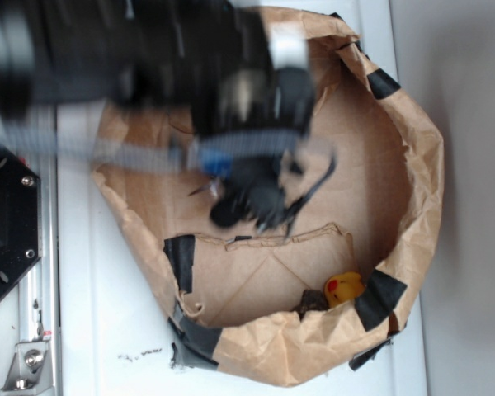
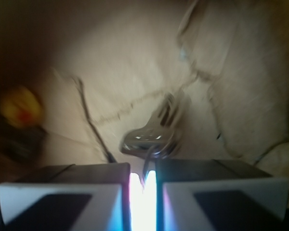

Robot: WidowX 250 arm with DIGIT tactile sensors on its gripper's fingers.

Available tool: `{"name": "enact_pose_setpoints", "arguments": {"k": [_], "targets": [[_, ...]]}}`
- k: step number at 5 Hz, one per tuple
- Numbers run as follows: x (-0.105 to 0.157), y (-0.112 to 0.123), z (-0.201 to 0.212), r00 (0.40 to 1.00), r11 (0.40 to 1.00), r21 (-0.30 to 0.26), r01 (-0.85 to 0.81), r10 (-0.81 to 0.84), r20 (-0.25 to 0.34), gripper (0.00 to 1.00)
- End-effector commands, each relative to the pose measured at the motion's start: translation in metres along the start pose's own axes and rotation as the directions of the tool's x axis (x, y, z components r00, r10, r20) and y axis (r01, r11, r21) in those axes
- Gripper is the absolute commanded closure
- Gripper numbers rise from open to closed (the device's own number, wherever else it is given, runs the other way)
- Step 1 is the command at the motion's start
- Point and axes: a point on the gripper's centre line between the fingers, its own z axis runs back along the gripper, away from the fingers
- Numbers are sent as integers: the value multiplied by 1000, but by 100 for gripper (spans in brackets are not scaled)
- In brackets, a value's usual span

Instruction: Grab the silver keys.

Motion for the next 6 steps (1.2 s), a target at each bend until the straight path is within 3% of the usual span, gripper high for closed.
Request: {"name": "enact_pose_setpoints", "arguments": {"k": [1, 2, 4, 5, 6], "targets": [[5, 0, 31, 995, 1000, 22, 3, -5, 104, 100], [5, 0, 11, 994, 993, 120, -11, -2, 106, 100], [5, -1, 14, 996, 992, 123, -5, -5, 87, 100], [2, -4, 18, 993, 994, 106, 39, -27, -115, 100], [-1, -7, 30, 997, 992, 120, 25, -16, -79, 100]]}}
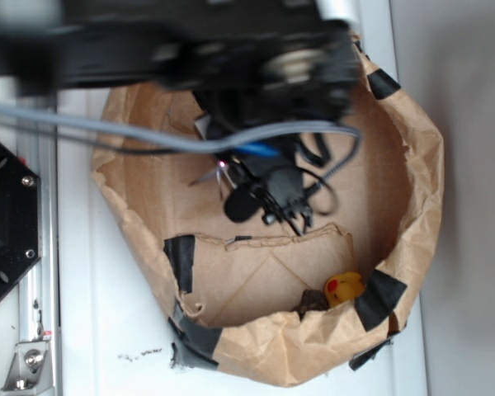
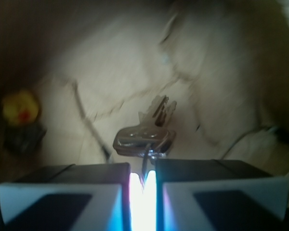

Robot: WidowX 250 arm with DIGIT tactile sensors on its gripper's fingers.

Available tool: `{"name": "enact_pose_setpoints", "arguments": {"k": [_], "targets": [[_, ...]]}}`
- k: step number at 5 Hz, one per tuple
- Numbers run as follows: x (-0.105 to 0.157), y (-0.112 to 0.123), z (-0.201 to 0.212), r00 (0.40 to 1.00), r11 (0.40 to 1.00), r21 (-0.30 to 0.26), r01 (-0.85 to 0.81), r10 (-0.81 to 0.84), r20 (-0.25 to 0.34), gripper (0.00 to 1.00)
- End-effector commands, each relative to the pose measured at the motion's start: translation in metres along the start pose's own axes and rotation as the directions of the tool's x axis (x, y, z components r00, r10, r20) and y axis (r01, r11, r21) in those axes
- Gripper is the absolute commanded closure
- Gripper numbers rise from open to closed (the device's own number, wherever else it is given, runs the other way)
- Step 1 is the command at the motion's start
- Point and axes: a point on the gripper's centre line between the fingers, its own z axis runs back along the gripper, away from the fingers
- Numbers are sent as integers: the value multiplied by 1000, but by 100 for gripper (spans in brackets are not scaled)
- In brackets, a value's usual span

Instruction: Grab the silver keys.

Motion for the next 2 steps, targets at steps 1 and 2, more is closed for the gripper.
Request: {"name": "enact_pose_setpoints", "arguments": {"k": [1, 2], "targets": [[16, 6, 25, 985, 995, -1, -99, 99, 139, 100], [20, 6, 25, 979, 993, -3, -118, 117, 164, 100]]}}
